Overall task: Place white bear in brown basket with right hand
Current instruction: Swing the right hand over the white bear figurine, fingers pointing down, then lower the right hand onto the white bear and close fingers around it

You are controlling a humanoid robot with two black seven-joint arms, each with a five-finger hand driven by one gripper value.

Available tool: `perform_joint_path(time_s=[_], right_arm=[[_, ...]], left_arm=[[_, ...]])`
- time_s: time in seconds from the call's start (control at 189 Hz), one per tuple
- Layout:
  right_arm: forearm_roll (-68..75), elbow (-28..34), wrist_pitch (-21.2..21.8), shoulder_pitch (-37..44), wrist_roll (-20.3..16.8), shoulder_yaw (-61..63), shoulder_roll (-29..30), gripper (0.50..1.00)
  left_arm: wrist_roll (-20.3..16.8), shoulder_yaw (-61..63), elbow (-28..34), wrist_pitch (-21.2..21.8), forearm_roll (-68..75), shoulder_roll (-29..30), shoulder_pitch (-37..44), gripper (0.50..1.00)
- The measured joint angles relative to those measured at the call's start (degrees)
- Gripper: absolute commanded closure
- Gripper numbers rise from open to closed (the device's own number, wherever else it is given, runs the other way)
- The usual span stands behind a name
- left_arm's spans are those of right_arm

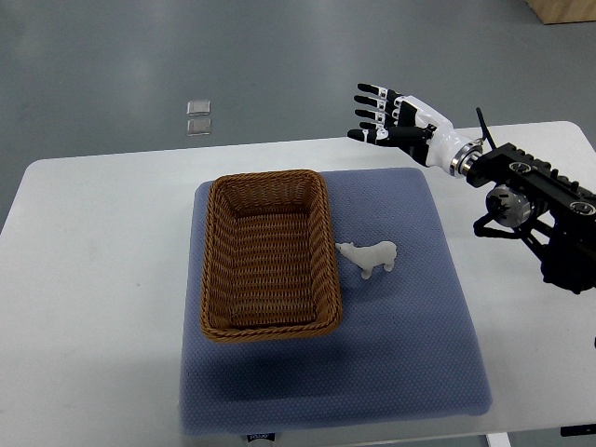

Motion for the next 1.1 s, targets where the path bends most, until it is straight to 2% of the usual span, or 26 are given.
perform_joint_path(time_s=[0.111,0.306,0.401,0.538,0.718,0.845,1.098], right_arm=[[-2.0,2.6,0.8,8.4,-5.5,-14.9,-5.2,0.566],[-2.1,8.2,5.4,25.4,-18.1,-36.2,-10.7,0.566],[-1.5,11.4,7.3,32.5,-20.8,-43.4,-12.1,0.566],[2.4,17.4,8.9,37.8,-22.8,-47.3,-14.1,0.566],[5.3,25.1,10.0,39.6,-23.0,-48.9,-16.8,0.566],[5.3,26.5,9.3,39.6,-23.0,-51.0,-17.1,0.568],[5.3,27.2,4.7,36.4,-22.8,-51.8,-15.4,0.57]], left_arm=[[0.1,0.0,0.0,-0.1,0.0,0.0,0.0,0.5],[0.2,0.0,-0.1,-0.2,0.0,0.0,0.0,0.5],[0.2,0.1,-0.1,-0.3,0.0,0.0,-0.1,0.5],[0.2,0.1,-0.2,-0.3,0.0,0.0,-0.2,0.5],[0.3,0.1,-0.2,-0.3,0.0,0.0,-0.3,0.5],[0.4,0.1,-0.2,-0.3,0.0,0.0,-0.5,0.5],[0.5,0.2,-0.2,-0.3,0.1,0.0,-0.6,0.5]])
